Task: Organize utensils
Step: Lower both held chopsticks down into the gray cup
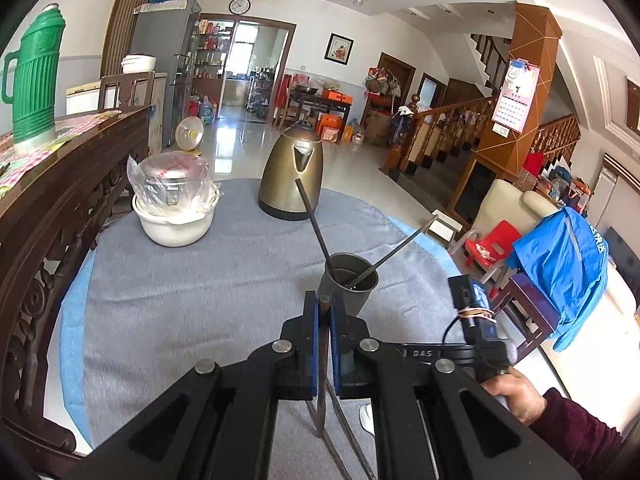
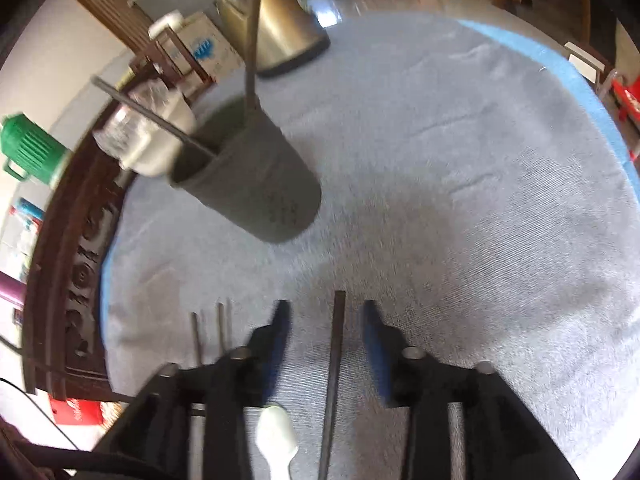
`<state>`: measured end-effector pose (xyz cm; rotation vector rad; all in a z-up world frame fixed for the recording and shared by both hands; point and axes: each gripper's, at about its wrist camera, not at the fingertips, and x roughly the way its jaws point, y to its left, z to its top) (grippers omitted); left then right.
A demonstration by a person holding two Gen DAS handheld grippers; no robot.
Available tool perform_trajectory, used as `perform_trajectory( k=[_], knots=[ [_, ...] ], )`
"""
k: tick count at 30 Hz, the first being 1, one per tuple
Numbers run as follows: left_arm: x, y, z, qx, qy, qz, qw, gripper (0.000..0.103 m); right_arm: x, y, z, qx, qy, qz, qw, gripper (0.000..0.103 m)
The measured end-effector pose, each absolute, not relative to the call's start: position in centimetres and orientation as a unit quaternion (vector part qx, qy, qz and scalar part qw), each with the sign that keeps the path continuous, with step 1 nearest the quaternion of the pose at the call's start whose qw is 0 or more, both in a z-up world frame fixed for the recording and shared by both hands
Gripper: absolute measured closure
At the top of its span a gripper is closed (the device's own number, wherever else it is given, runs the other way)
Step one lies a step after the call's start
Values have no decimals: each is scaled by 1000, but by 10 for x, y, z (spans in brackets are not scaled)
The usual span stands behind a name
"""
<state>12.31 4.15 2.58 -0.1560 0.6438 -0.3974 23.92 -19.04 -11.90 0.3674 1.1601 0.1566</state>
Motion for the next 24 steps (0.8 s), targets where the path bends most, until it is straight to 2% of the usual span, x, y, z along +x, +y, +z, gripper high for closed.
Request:
perform_trajectory(
  k=[2, 4, 5, 7, 8, 13, 24],
  knots=[
    [123, 43, 23, -79, 313, -193, 927, 98, 243, -186, -124, 159, 547, 74, 819, 46],
    [123, 45, 23, -79, 313, -196, 926, 98, 249, -178, -130, 132, 554, 64, 819, 55],
    [123, 45, 23, -76, 313, -200, 925, 98, 253, -173, -135, 119, 561, 61, 817, 72],
    [123, 43, 20, -68, 320, -197, 924, 97, 256, -167, -141, 96, 568, 54, 815, 81],
    [123, 43, 19, -63, 321, -195, 924, 97, 256, -159, -140, 67, 564, 55, 821, 94],
    [122, 43, 16, -56, 319, -186, 928, 97, 246, -159, -128, 61, 541, 54, 837, 96],
    [117, 39, 31, -63, 301, -178, 935, 97, 194, -187, -23, 117, 384, 67, 914, 96]
  ],
)
